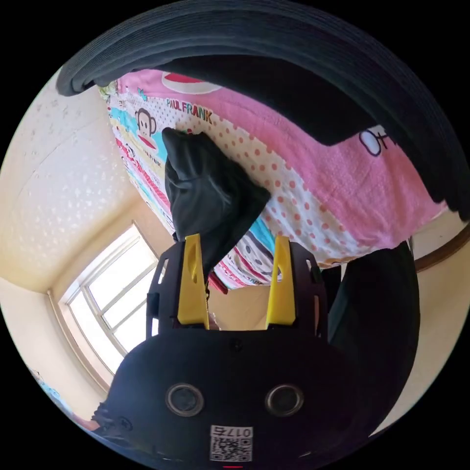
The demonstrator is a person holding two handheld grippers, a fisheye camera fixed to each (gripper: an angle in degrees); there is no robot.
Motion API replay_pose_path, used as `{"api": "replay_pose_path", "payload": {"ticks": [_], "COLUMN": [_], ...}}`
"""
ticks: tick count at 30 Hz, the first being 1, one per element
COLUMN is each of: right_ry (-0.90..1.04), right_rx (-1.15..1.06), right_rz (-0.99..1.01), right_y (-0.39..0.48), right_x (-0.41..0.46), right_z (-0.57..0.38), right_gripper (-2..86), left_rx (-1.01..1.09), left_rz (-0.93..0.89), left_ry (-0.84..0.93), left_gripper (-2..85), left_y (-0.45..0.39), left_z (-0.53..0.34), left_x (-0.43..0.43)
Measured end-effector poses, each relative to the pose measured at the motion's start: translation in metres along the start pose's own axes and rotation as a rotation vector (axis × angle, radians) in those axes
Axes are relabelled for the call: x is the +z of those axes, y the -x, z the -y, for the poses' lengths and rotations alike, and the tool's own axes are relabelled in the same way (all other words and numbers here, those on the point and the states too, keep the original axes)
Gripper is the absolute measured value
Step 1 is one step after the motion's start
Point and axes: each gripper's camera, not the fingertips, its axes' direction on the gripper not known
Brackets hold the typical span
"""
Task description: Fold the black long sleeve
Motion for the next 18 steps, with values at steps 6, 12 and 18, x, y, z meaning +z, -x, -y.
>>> {"api": "replay_pose_path", "payload": {"ticks": [6, 12, 18], "right_ry": [0.079, 0.27, 0.261], "right_rx": [0.101, 0.008, -0.342], "right_rz": [0.185, 0.448, 0.571], "right_y": [-0.005, 0.04, 0.122], "right_x": [0.009, -0.028, -0.096], "right_z": [-0.027, -0.102, -0.142], "right_gripper": [10.6, 6.4, 5.8], "left_rx": [0.146, 0.278, 0.527], "left_rz": [0.028, -0.136, -0.328], "left_ry": [0.043, -0.015, 0.06], "left_gripper": [3.8, 3.8, 3.8], "left_y": [-0.07, -0.14, -0.257], "left_z": [-0.038, -0.071, -0.089], "left_x": [-0.004, -0.019, 0.045]}}
